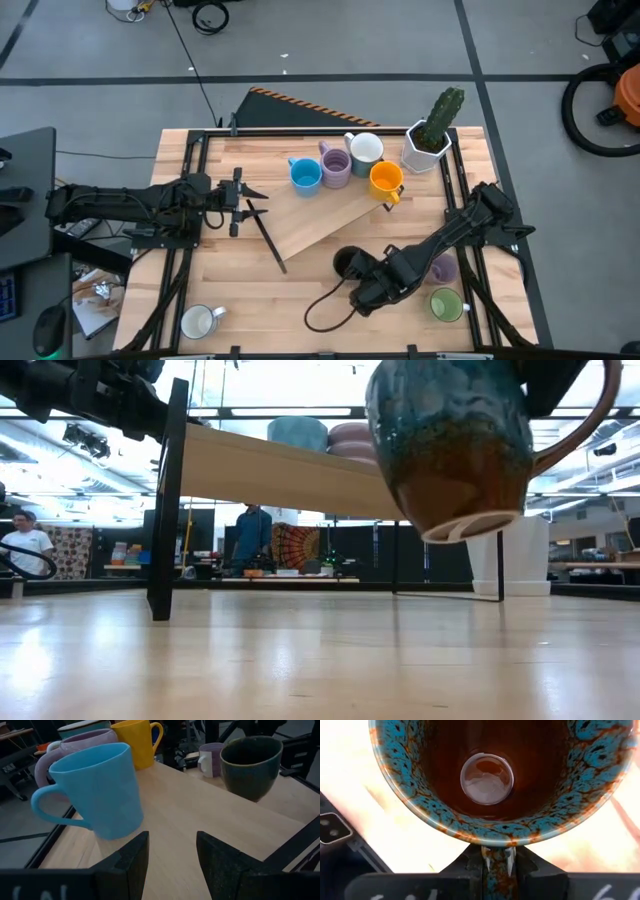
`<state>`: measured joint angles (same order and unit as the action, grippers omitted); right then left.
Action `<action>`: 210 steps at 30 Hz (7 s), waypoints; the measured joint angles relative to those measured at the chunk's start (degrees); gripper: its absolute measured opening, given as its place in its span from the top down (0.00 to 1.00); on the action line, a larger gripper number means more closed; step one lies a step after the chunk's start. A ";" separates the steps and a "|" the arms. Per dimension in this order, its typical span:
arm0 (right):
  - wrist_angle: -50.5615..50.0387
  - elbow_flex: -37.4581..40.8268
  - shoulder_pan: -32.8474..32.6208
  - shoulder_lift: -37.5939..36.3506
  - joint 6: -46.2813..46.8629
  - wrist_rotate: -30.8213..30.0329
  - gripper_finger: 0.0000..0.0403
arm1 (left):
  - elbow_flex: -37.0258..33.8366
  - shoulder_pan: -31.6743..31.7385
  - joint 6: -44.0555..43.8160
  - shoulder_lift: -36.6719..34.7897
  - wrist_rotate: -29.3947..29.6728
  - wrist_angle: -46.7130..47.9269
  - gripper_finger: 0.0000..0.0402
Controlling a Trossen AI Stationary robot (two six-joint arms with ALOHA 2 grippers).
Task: Place coffee mugs
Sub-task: Put the blue patterned mug on the shelf, then put the white patterned mug on the shelf
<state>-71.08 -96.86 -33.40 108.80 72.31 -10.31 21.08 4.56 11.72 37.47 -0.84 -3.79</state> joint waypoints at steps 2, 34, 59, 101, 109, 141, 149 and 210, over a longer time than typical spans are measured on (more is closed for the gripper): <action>-0.93 0.00 -0.83 -0.07 1.38 -1.38 0.88 | 0.00 0.00 -0.08 0.00 0.00 0.01 0.57; -3.10 -0.69 5.08 -11.15 0.28 -18.23 0.88 | 0.00 -0.01 -0.07 0.00 0.00 -0.24 0.57; -9.08 -0.70 14.49 -11.42 1.38 -15.80 0.88 | 0.00 -0.01 -0.16 0.00 0.00 -0.17 0.57; -7.87 -0.33 17.75 -11.39 -3.42 -14.02 0.88 | 0.00 -0.02 -0.23 0.00 -0.02 -0.20 0.57; -5.15 2.01 18.55 -11.56 -3.62 -12.95 0.86 | 0.00 -0.02 -0.38 0.00 -0.02 -0.17 0.57; -7.26 0.31 18.55 -12.07 -3.78 -10.72 0.87 | 0.01 -0.02 -0.49 0.00 -0.02 -0.15 0.57; -6.92 0.20 18.55 -12.18 -3.84 -10.70 0.82 | 0.02 -0.02 -0.49 0.00 -0.02 -0.15 0.57; -18.78 0.71 12.81 -23.27 -1.85 -15.60 0.43 | 0.02 0.00 -0.85 0.00 -0.04 0.11 0.57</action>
<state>-89.86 -96.15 -20.59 85.53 70.46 -25.92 21.10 4.55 10.87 37.47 -0.89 -3.68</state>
